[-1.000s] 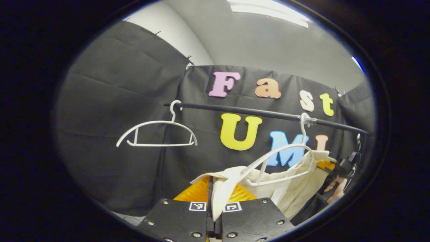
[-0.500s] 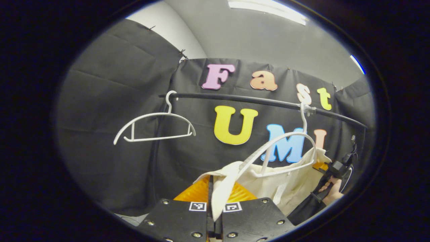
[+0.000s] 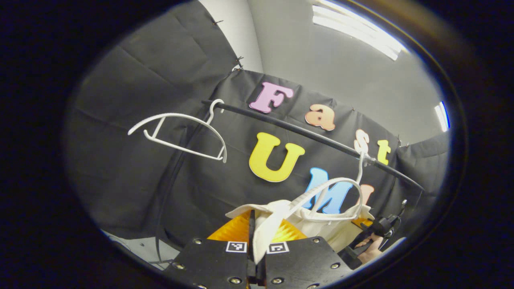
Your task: Grasp the clothes on the hanger with both hands and then place them into the laundry hamper below.
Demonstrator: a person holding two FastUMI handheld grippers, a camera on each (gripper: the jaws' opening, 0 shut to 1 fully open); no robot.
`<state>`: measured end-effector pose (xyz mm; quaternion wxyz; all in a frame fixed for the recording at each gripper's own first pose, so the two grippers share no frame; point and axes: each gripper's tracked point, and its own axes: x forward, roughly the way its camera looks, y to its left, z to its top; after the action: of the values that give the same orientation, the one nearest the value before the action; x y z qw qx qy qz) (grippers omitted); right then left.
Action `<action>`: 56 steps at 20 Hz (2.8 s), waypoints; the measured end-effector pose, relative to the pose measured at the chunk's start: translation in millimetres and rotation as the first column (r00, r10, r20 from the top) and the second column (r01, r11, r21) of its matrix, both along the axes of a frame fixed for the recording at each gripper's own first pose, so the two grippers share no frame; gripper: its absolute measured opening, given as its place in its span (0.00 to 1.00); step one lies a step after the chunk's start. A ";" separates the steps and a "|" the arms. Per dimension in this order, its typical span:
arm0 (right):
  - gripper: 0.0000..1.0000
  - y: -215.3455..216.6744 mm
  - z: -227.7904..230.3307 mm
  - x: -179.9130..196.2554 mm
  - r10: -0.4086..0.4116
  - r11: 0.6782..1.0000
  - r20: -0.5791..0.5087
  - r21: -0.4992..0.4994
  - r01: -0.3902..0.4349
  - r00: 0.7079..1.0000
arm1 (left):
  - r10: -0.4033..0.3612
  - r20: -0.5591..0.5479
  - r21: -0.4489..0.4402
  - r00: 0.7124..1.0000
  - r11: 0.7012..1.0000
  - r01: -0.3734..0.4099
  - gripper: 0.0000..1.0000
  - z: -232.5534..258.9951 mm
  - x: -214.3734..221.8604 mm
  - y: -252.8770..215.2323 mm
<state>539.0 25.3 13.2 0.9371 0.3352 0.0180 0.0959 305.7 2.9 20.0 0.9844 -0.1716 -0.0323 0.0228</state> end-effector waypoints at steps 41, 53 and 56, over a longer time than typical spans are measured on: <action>0.08 179.9 -107.6 -407.7 0.089 0.874 -0.240 -0.446 -0.191 0.967 | -0.361 -0.153 0.220 0.920 0.895 0.388 0.02 -60.8 -217.3 35.1; 0.08 206.7 -227.3 -442.9 0.106 0.825 -0.441 -0.461 -0.326 0.891 | -0.359 -0.372 0.189 0.856 0.873 0.449 0.03 -197.8 -245.7 48.6; 0.08 204.3 -265.1 -446.5 0.080 0.825 -0.503 -0.452 -0.341 0.861 | -0.349 -0.448 0.159 0.823 0.875 0.457 0.03 -245.7 -239.0 53.2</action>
<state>92.6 229.6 -251.9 0.9432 0.0745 0.3042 0.1104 66.7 56.1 -225.7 0.9649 -0.0355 0.2074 -0.1568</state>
